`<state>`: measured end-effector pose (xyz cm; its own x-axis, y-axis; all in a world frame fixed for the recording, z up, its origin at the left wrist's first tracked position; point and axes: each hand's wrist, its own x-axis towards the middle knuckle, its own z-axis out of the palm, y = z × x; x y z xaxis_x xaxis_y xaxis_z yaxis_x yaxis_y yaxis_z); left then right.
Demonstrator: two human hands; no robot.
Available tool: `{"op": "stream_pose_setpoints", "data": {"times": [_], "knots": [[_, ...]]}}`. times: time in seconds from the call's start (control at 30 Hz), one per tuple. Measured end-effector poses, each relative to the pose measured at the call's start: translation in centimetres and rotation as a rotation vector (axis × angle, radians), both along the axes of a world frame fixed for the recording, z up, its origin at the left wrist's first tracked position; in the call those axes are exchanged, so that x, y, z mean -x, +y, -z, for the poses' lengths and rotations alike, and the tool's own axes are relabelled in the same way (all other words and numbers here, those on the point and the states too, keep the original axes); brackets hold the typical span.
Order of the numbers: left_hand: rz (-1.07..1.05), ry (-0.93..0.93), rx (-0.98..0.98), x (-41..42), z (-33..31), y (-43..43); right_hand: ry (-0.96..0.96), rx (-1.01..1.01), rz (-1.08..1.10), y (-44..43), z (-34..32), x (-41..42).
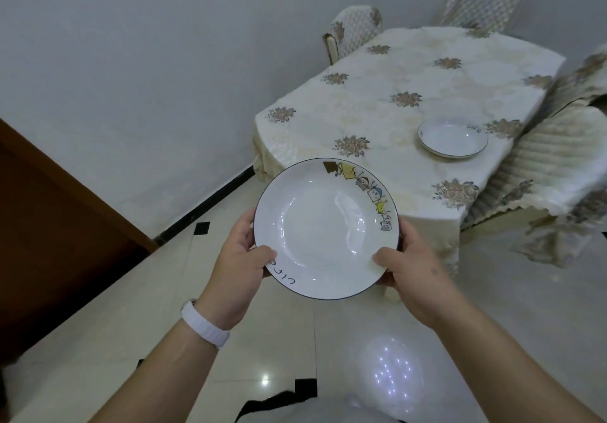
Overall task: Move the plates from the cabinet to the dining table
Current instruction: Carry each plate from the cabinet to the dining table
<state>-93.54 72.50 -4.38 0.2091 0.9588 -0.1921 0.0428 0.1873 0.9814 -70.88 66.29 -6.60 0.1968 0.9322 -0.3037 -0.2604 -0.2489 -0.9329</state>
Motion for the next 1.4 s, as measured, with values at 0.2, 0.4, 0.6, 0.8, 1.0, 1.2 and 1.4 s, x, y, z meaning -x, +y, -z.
{"op": "stream_pose_setpoints", "data": {"times": [0.2,0.4,0.6,0.8,1.0,1.2,1.4], "knots": [[0.009,0.000,0.025,-1.4,1.1,5.6,-0.013,0.016,0.053,4.7,0.1,-1.1],[0.075,-0.041,0.046,-2.9,2.1,13.3,-0.062,0.031,0.108,10.9,0.3,-1.8],[0.170,-0.057,0.070,-2.2,2.2,23.4,-0.105,0.089,0.180,19.2,0.3,-0.4],[0.230,-0.066,0.099,-0.2,3.1,33.4,-0.140,0.110,0.220,27.9,-0.1,1.9],[0.329,-0.071,0.122,0.1,4.3,40.7,-0.150,0.150,0.338,32.6,0.5,3.7],[0.458,-0.103,0.122,-2.0,4.5,43.9,-0.118,0.170,0.442,33.8,0.3,2.8],[0.516,-0.074,0.131,-4.4,5.2,46.3,-0.037,0.169,0.488,35.0,0.9,1.4]]}}
